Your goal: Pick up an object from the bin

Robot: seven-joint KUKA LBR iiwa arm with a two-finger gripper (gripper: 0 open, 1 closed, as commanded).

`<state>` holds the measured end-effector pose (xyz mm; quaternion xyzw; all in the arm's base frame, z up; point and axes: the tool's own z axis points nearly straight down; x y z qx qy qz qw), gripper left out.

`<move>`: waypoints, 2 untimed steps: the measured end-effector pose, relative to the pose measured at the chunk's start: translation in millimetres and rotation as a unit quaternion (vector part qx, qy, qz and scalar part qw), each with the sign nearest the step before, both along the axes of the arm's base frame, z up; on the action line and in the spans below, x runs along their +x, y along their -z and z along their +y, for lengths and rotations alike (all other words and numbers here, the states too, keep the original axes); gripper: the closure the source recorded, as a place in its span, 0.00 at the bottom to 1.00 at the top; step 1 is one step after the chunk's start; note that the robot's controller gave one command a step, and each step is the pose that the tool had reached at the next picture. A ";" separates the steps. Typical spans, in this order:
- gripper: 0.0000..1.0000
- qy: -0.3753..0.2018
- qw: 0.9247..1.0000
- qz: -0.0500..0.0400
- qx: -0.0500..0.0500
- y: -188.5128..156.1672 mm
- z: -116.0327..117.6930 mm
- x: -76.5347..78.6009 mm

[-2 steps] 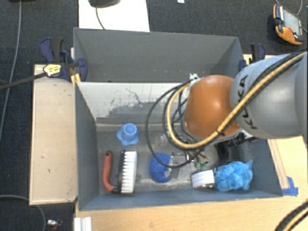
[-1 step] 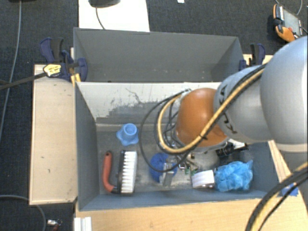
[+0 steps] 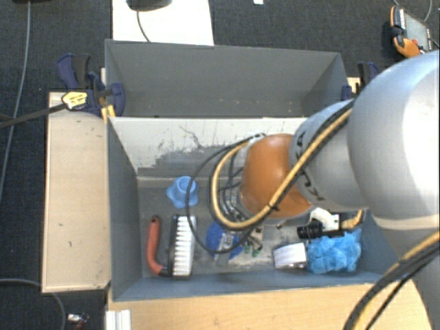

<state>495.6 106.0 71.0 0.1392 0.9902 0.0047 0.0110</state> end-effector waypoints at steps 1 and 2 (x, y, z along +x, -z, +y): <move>1.00 -0.044 0.999 0.010 -0.001 -1.0 -14.4 -7.5; 1.00 -0.044 0.999 0.010 -0.001 -0.9 -14.4 -7.5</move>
Offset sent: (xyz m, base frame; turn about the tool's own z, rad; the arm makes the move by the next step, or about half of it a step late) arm 0.0000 0.0000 0.0000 0.0000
